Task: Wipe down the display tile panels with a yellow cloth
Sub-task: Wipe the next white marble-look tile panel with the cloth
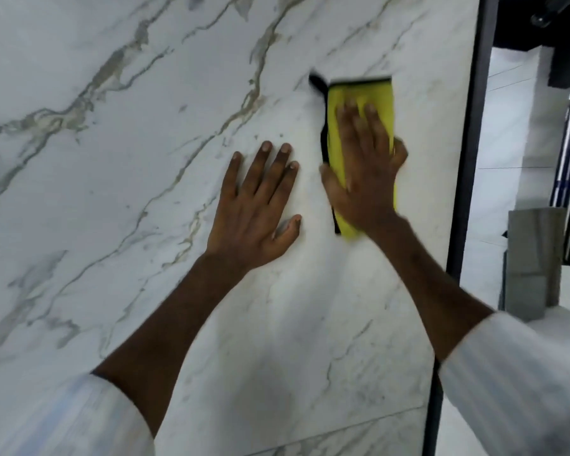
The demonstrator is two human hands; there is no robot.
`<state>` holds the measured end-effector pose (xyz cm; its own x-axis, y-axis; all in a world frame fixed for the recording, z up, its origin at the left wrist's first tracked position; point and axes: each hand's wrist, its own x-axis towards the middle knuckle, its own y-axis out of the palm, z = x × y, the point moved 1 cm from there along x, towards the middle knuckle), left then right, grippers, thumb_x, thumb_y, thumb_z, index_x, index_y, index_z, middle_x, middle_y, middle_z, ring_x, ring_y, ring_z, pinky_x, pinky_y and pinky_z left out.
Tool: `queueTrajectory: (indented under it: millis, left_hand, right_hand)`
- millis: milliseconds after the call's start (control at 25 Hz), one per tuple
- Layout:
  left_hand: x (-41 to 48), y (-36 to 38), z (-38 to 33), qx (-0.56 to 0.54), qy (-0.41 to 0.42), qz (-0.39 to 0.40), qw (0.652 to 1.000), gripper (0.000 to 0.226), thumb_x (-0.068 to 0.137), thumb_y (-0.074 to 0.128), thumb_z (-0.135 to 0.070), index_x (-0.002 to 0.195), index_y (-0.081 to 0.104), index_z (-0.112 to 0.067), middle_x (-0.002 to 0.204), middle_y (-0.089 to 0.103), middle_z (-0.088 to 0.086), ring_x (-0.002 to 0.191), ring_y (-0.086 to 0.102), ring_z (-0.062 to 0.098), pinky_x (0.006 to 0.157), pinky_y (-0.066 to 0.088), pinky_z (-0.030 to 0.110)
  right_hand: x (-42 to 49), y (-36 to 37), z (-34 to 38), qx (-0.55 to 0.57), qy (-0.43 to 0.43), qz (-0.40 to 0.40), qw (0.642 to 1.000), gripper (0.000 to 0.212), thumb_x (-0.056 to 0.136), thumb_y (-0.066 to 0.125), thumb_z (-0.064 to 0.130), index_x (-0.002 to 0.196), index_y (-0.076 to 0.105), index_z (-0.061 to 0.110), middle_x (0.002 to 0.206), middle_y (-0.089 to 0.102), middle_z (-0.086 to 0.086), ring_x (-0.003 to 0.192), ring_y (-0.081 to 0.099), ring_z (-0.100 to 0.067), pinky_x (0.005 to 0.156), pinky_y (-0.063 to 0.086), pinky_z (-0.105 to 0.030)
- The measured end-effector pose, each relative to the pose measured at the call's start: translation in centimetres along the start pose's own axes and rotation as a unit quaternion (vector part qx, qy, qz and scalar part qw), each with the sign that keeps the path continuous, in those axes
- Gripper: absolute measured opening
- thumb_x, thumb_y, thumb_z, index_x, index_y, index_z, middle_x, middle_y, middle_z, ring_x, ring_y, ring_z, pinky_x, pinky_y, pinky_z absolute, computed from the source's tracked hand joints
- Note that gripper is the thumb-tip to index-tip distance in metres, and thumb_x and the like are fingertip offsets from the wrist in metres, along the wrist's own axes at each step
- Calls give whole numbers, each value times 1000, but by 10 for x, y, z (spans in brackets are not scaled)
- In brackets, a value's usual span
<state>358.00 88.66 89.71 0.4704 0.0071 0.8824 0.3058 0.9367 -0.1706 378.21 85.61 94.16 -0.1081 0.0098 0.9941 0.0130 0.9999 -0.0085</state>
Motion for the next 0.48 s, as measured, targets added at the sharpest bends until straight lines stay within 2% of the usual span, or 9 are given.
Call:
queueTrajectory:
  millis: [80,160,320,400,480]
  left_hand:
    - [2,-4,3,0,-2,4,1000,74,99,50,-47,157,39,-3,169,28,18,157,24,39,124,17,65]
    - [-1,-8,2,-41,8,-8,999,71,98,53,-45,155,44,-3,168,29,18,156,27,39,124,18,65]
    - [-78,-14,-32,-114,-20,-7,993,71,98,53,-46,156,44,-6,169,25,19,158,21,37,122,17,65]
    - [-121,-8,-48,-94,-17,33,995,76,97,53,-50,156,44,-4,169,26,18,158,21,38,123,12,67]
    - [-143,5,-52,-36,14,62,997,81,93,58,-52,156,43,-3,168,29,16,157,23,39,123,7,70]
  right_hand:
    - [37,-1,7,7,5,-11,1000,79,89,56,46,160,40,13,166,37,-7,154,34,-29,106,34,-59]
    - [28,-1,10,7,9,-25,1000,77,92,55,45,160,39,13,167,36,-8,155,33,-29,108,34,-59]
    - [-123,2,15,11,14,10,1000,76,94,56,44,160,35,13,168,33,-8,154,33,-33,111,29,-63]
    - [-210,-2,25,10,5,56,998,74,93,58,43,157,37,12,167,32,-7,152,34,-35,111,28,-64]
    - [-245,-6,28,17,-5,80,997,73,91,61,42,155,40,11,164,35,-8,151,36,-36,109,30,-65]
